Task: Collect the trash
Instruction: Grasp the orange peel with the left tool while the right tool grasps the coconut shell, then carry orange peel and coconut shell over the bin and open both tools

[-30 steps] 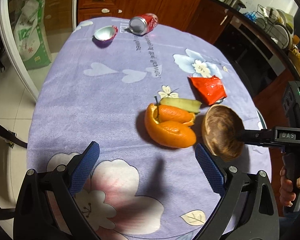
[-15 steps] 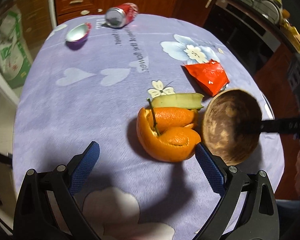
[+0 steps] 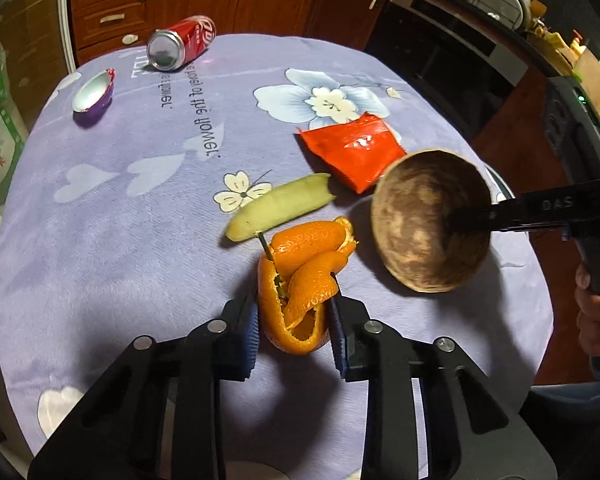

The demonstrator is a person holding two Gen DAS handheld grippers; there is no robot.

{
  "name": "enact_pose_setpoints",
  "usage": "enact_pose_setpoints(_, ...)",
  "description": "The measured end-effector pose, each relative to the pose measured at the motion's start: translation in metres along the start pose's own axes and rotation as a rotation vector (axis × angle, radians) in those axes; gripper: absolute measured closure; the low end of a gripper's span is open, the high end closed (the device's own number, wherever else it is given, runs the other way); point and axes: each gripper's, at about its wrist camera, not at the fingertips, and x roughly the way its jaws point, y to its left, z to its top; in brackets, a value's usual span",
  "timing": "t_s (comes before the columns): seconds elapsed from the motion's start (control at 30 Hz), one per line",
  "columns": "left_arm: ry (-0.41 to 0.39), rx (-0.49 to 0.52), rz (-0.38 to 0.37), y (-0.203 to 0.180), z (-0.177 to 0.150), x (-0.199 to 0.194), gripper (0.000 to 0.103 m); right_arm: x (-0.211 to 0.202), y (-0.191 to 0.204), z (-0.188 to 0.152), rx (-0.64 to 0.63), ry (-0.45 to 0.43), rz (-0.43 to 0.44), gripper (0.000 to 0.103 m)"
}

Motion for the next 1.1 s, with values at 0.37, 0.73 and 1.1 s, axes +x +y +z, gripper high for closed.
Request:
enact_pose_setpoints(0.37,-0.037,-0.015,0.024,-0.025,0.013,-0.026,0.074,-0.041,-0.018,0.004,0.034,-0.101,0.053,0.097)
enact_pose_setpoints(0.73,-0.08,0.073,-0.007,-0.097,0.046,-0.037,0.074,-0.1,-0.079,-0.002,0.121,-0.225,0.09,0.097)
enact_pose_setpoints(1.1,-0.045,0.235,-0.05,-0.198,0.071,-0.019,0.074,-0.15,-0.162,-0.021,0.227,-0.334,0.128,0.097)
